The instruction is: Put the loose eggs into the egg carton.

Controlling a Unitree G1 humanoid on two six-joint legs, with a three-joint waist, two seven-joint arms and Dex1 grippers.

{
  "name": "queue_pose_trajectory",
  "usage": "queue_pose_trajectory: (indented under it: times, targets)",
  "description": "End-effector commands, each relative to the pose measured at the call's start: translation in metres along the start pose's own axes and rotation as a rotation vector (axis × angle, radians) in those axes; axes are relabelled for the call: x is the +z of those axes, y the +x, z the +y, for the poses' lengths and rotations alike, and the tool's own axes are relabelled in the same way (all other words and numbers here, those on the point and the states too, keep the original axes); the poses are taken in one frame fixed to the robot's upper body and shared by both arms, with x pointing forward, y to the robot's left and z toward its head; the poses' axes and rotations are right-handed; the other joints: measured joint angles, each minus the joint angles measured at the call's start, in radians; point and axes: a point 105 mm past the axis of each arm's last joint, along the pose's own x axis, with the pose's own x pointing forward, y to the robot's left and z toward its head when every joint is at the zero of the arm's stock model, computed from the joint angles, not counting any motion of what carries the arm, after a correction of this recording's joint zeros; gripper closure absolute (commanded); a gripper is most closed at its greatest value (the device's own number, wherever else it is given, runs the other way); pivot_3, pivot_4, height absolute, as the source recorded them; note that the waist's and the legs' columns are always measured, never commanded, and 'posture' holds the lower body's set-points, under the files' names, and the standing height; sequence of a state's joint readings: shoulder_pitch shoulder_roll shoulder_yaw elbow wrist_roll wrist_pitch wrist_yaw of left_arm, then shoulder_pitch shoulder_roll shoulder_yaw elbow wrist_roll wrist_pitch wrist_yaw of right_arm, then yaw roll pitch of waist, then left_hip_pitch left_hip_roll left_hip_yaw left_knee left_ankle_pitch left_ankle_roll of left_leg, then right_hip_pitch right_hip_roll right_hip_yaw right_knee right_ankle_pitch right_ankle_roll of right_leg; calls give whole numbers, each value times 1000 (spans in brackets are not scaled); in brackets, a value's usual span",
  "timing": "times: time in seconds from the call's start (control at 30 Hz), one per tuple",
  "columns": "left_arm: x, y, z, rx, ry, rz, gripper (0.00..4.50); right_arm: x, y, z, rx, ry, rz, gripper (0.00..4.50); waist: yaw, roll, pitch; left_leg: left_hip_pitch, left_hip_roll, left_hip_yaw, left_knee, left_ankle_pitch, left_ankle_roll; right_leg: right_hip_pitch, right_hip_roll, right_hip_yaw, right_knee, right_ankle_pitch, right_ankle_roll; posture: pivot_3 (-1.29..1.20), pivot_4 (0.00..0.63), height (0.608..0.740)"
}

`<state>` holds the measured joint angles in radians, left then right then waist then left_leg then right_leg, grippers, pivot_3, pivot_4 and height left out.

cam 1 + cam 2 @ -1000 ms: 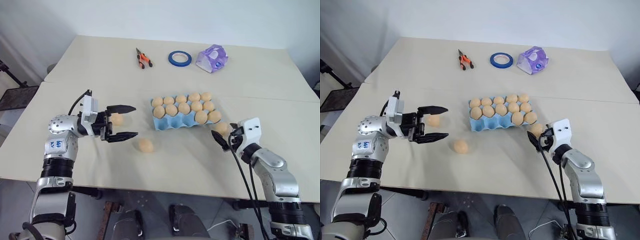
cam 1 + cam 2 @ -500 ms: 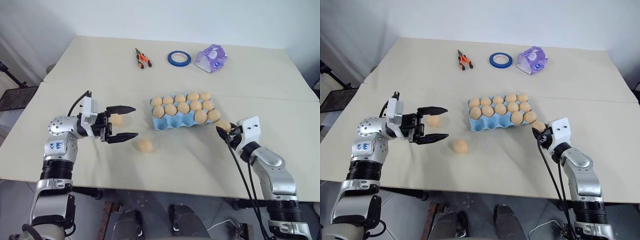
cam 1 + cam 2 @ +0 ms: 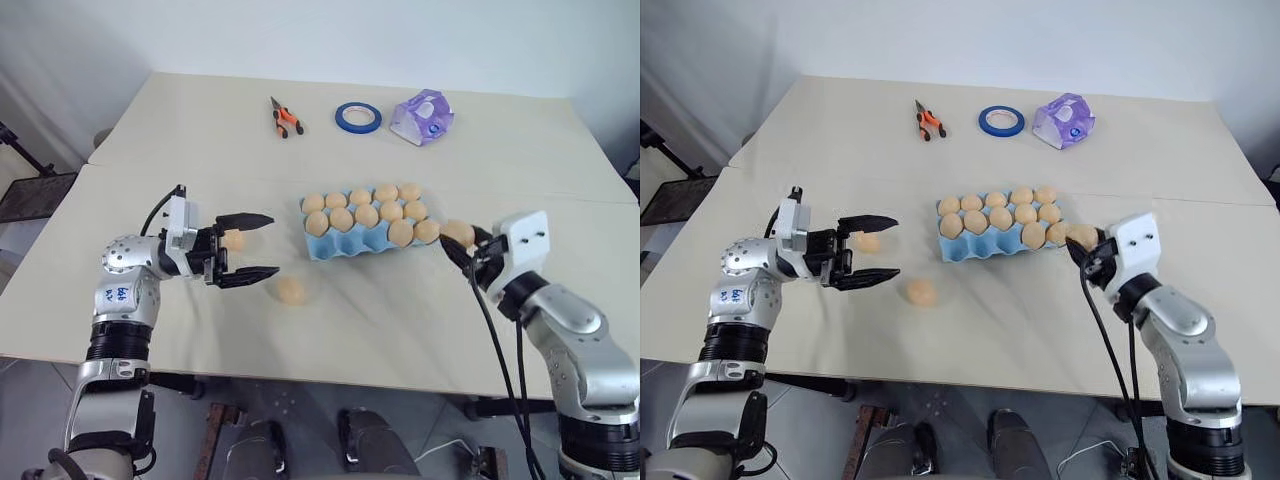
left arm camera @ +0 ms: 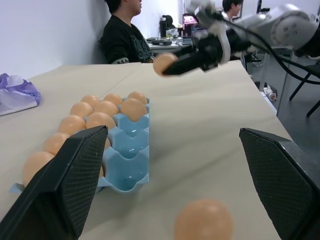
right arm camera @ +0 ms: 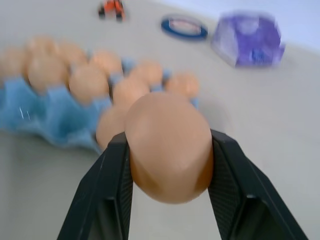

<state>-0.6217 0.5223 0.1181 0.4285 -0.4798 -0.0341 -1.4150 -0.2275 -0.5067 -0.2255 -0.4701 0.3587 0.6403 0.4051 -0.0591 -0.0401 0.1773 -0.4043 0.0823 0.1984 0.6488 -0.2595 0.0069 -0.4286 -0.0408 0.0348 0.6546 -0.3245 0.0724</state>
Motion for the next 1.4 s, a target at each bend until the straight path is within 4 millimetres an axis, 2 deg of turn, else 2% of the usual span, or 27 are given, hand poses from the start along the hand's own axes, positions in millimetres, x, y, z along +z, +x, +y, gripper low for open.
queue_pose_trajectory:
  times: [0.03,0.17,0.33,0.5,0.83,0.97,1.07,1.13,1.27,1.4]
  targets:
    - [11,4,6,13,48,-26,0,27,8,7,44,-19,-58,2867,0,0,0,0,0,0,0,0,0,0,0,0,0,0,0,0,150,740]
    - [10,4,4,16,53,-25,0,33,23,20,98,0,-69,2867,1,0,0,-1,0,0,-1,0,0,-1,0,0,-1,0,0,0,150,740]
    - [13,1,4,36,68,-25,0,24,42,43,188,22,-45,2867,0,0,0,-1,0,1,-1,0,0,-1,0,0,-2,0,0,0,150,740]
    - [14,-3,2,59,71,-19,0,10,55,53,230,27,-17,2867,0,0,0,-1,0,2,0,0,1,-1,0,-1,-2,0,0,0,150,740]
    - [14,-3,1,72,74,-19,0,-1,74,64,281,36,4,2867,-1,0,0,-1,0,2,0,0,0,-1,1,-2,-1,0,0,0,150,740]
    - [14,-3,1,74,75,-19,0,-8,75,66,286,18,30,1637,-1,0,0,-1,0,2,0,0,0,-1,1,-2,-1,0,0,0,150,740]
    - [14,-3,2,77,76,-19,0,-8,73,66,288,2,32,584,-1,0,0,-1,0,2,0,0,0,-2,1,-2,-1,0,0,0,150,740]
    - [14,-3,2,78,77,-18,0,-6,71,62,278,-10,32,36,-1,0,0,-1,0,2,0,0,0,-2,1,-2,-1,0,0,0,150,740]
    - [14,-3,2,81,79,-17,0,-1,65,55,275,-32,25,36,-1,0,0,-1,0,2,-1,0,0,-2,0,-2,-1,0,0,0,150,740]
    - [16,-6,5,103,85,-9,0,17,47,56,365,-32,-43,36,0,0,0,-1,0,2,-1,0,0,-2,0,-2,-1,0,0,0,150,740]
